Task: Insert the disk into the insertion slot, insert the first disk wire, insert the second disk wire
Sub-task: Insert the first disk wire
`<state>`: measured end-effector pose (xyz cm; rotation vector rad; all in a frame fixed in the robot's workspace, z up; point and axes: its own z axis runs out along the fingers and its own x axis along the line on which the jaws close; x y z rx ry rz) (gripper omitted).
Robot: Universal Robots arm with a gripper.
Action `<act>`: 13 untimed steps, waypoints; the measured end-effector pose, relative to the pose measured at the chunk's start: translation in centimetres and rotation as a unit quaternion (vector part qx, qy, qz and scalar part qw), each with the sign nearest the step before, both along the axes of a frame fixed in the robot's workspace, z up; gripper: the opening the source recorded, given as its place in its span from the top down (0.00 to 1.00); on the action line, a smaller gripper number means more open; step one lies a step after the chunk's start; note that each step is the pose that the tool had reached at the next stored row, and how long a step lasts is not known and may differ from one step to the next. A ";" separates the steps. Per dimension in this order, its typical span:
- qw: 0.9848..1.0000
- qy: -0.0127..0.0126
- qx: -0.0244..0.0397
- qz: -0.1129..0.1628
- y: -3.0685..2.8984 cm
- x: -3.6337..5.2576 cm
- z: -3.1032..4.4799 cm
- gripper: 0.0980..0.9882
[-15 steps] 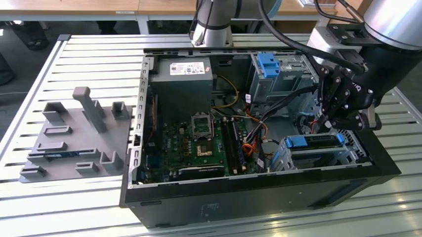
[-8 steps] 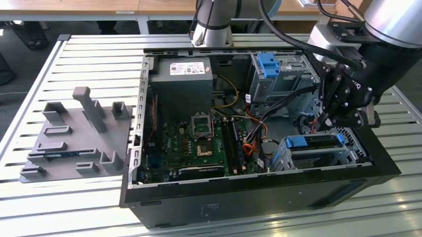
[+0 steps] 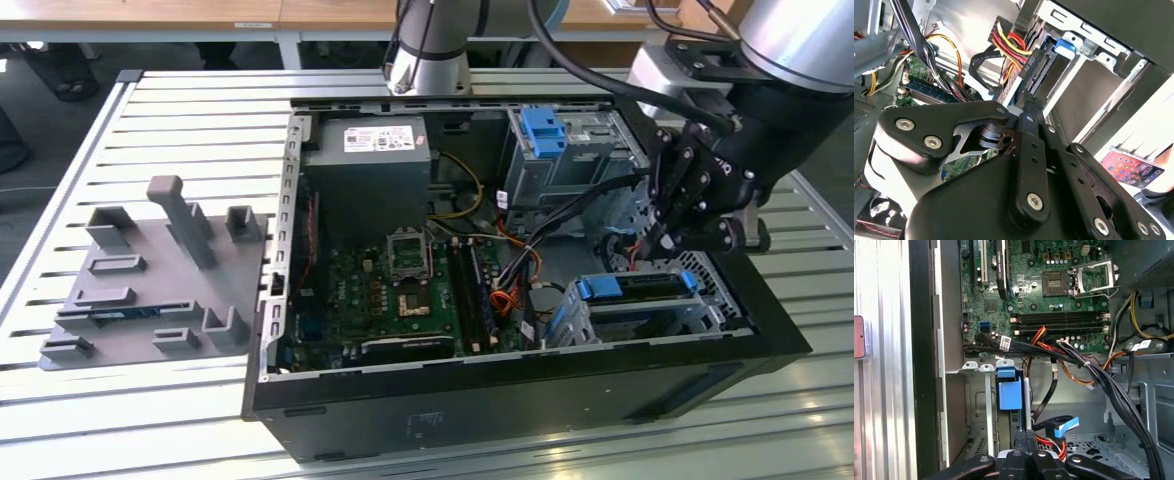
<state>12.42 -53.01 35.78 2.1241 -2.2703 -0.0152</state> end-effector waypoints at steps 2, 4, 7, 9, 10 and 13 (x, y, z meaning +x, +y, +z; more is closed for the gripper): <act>1.000 0.000 0.000 0.000 0.14 0.21 -0.02 0.99; 1.000 0.000 0.000 -0.001 0.22 0.43 -0.03 0.99; 1.000 0.000 0.000 -0.002 0.32 0.78 -0.02 0.99; 1.000 0.000 0.000 -0.003 0.39 1.00 -0.03 0.99; 1.000 0.000 0.000 -0.004 0.42 1.11 -0.03 0.99; 1.000 0.000 0.000 -0.008 0.48 1.46 -0.05 0.98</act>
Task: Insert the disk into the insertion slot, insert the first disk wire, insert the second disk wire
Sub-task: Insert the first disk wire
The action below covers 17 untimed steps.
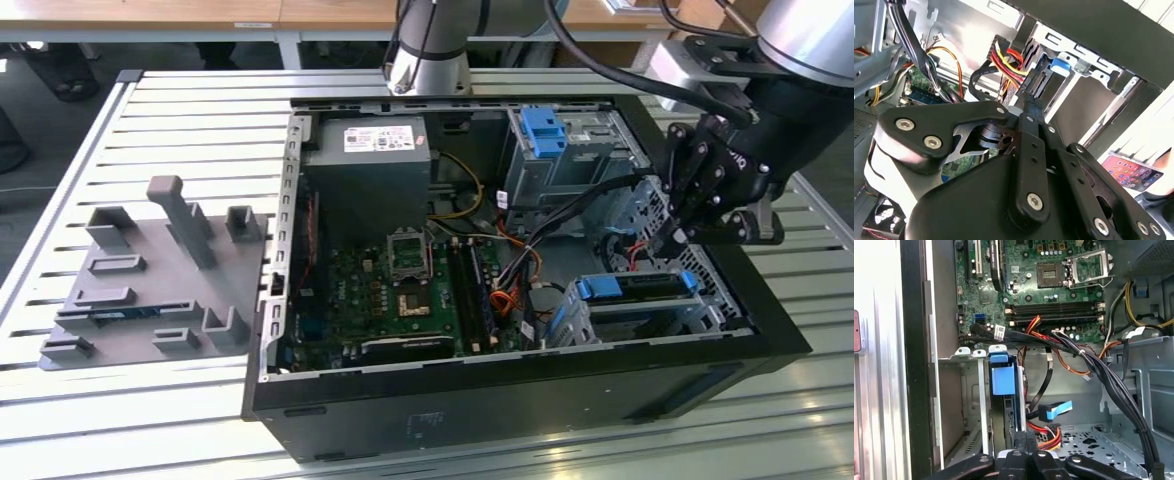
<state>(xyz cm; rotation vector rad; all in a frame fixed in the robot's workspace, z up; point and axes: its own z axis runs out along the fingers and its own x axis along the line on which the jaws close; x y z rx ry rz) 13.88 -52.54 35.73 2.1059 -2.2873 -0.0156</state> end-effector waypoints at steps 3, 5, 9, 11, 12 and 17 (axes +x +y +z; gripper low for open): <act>1.000 0.000 0.000 -0.009 0.08 0.16 -0.03 0.92; 1.000 0.000 0.000 -0.016 0.13 0.23 -0.05 0.85; 0.999 0.000 0.000 -0.034 0.22 0.25 -0.12 0.85; 0.999 0.000 0.000 -0.039 0.41 0.25 -0.19 0.85; 0.999 0.000 0.000 -0.041 0.51 0.25 -0.24 0.85; 0.999 0.000 0.000 -0.048 0.74 0.30 -0.50 0.85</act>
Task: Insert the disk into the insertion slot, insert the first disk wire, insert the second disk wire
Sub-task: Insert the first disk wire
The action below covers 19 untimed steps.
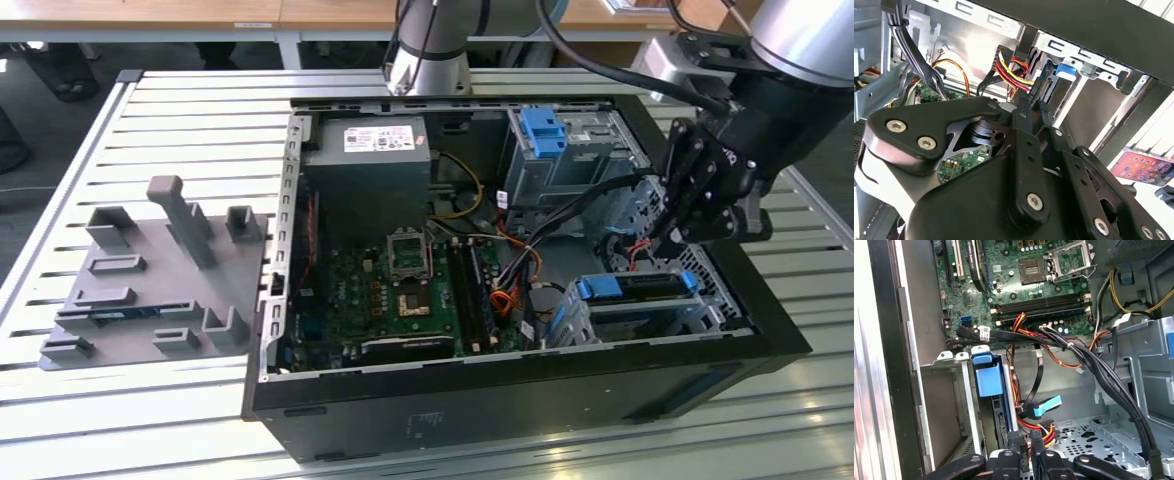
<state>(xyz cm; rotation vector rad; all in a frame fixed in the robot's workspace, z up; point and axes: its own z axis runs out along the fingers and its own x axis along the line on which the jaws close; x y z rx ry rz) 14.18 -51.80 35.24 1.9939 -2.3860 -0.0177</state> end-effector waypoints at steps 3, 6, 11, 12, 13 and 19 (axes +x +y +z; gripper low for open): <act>1.000 0.000 -0.004 -0.004 0.01 0.05 -0.09 0.85; 1.000 0.000 -0.012 -0.007 0.02 0.17 -0.17 0.85; 1.000 0.000 -0.015 -0.009 0.03 0.30 -0.34 0.85; 1.000 0.000 -0.015 -0.009 0.03 0.31 -0.38 0.85; 1.000 0.000 -0.015 -0.009 0.04 0.32 -0.43 0.85; 1.000 0.000 -0.015 -0.009 0.06 0.37 -0.52 0.86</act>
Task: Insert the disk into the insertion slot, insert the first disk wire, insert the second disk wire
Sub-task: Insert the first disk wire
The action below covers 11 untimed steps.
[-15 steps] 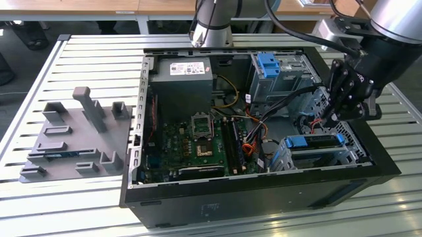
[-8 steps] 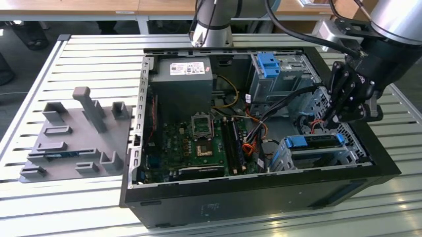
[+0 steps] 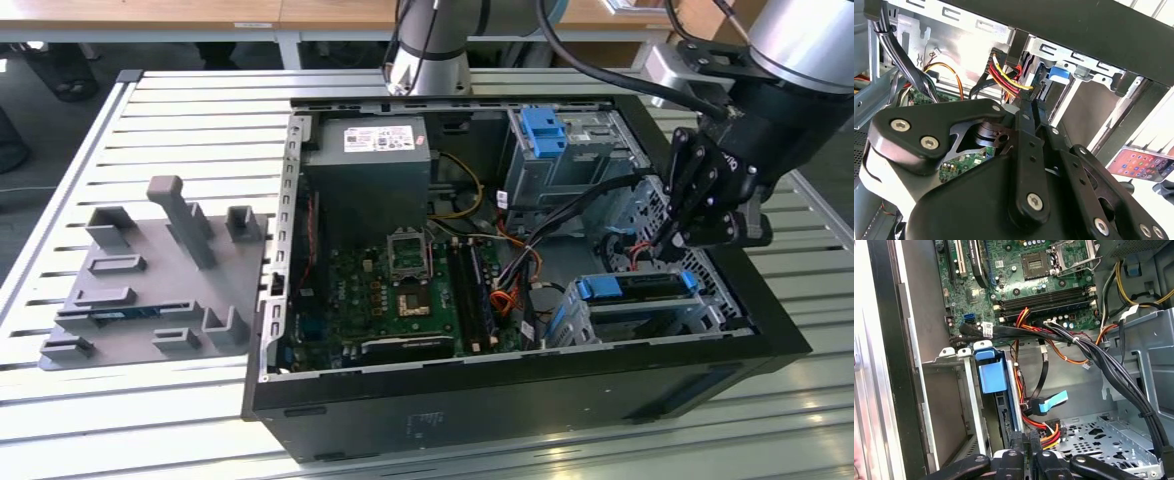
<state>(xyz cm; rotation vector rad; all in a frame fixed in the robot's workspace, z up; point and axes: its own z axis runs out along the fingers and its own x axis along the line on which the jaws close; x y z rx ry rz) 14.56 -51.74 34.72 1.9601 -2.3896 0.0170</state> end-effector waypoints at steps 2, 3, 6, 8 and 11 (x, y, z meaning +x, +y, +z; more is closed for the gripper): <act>1.000 0.000 0.000 0.001 0.00 0.00 0.00 0.93; 1.000 0.000 0.000 0.004 0.00 0.00 -0.01 0.93; 1.000 0.000 0.000 0.028 0.00 0.01 -0.02 0.93; 0.999 0.000 0.000 0.046 0.00 0.00 -0.03 0.93; 0.998 -0.003 0.000 0.068 0.00 0.00 -0.05 0.93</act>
